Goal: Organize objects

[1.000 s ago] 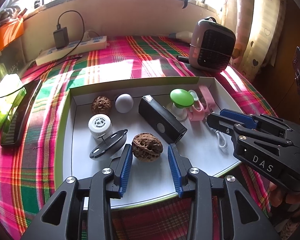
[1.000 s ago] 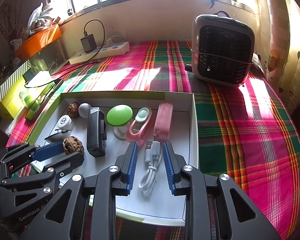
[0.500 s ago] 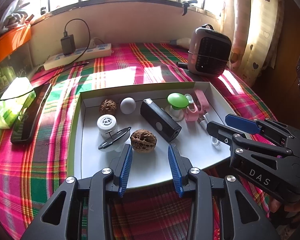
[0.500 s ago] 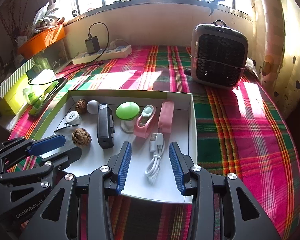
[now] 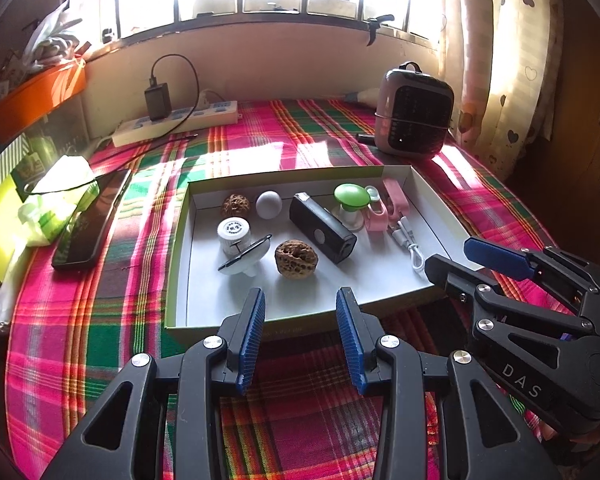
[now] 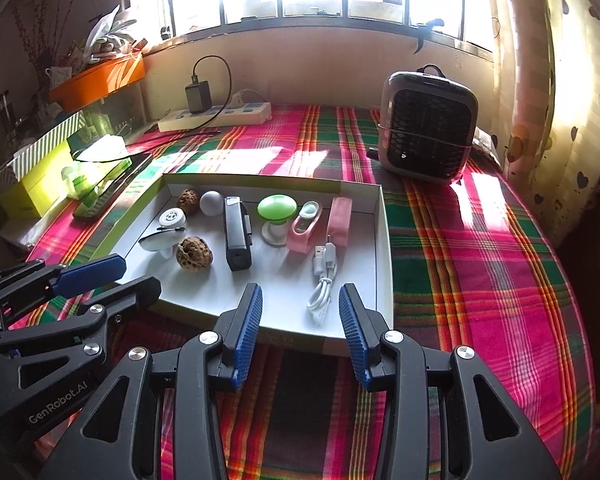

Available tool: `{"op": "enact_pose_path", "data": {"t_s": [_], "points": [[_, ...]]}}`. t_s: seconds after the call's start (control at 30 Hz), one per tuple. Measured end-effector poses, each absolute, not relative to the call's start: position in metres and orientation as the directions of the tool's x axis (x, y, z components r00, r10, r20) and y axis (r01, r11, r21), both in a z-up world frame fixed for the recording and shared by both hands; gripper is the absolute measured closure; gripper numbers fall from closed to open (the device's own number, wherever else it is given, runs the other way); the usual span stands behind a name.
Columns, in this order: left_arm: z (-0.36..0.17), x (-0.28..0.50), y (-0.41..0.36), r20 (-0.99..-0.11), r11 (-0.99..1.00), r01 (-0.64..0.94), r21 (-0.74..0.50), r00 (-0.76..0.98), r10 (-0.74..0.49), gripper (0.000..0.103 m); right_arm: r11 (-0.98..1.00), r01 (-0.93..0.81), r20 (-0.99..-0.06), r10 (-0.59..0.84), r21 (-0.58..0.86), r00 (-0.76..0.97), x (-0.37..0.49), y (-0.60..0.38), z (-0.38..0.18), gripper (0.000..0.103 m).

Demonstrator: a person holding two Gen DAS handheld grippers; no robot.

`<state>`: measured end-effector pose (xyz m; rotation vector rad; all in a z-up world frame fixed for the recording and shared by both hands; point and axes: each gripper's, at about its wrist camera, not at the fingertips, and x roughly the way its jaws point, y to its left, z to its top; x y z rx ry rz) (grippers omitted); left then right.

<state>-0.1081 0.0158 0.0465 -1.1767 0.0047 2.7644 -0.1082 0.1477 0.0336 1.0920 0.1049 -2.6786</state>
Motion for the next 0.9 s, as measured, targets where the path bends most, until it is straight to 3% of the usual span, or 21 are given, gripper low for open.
{"op": "enact_pose_path", "data": {"t_s": [0.73, 0.9], "points": [[0.018, -0.056, 0.012, -0.756, -0.997, -0.071, -0.034, -0.651, 0.072, 0.068, -0.97, 0.241, -0.743, -0.192, 0.042, -0.641, -0.056, 0.148, 0.008, 0.061], [0.01, -0.05, 0.017, -0.768, -0.997, -0.074, -0.033, -0.637, 0.073, 0.068, -0.97, 0.239, -0.749, -0.191, 0.045, -0.634, -0.047, 0.15, 0.002, 0.055]]}}
